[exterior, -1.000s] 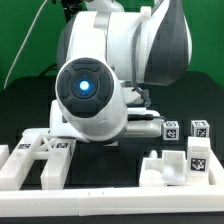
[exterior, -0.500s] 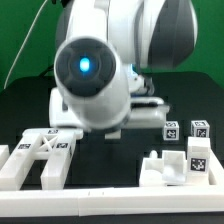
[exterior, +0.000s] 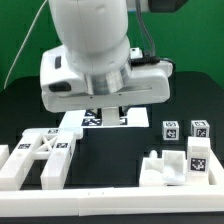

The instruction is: Assemble chair

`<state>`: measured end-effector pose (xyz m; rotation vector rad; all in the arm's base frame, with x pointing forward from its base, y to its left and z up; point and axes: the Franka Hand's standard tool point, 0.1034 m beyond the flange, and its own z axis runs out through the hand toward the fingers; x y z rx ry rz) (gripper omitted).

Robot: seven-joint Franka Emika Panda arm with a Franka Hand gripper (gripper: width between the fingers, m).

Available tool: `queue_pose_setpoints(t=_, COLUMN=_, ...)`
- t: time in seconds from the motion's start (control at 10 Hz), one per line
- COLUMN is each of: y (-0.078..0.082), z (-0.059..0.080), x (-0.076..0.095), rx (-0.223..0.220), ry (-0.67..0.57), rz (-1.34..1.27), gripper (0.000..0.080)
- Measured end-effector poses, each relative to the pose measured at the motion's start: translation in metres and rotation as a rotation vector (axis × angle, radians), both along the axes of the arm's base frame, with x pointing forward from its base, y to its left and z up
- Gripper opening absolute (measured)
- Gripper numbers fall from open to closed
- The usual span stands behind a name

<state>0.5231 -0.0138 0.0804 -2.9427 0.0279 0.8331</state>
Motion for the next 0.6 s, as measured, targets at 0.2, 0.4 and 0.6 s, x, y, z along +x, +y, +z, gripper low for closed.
queue_pose_setpoints(t=0.2, y=0.024, z=0.018, x=0.021, rx=-0.003, ry=-0.126, rz=-0.053, gripper=0.0285)
queue_pose_setpoints(t=0.4, y=0.045, z=0.072, x=0.054, rx=0.014, ry=-0.244, rz=-0.142, gripper=0.0286)
queue_pose_setpoints(t=0.6, y=0.028, z=0.078, x=0.070, rx=0.009, ry=-0.454, rz=-0.084, gripper=0.0286)
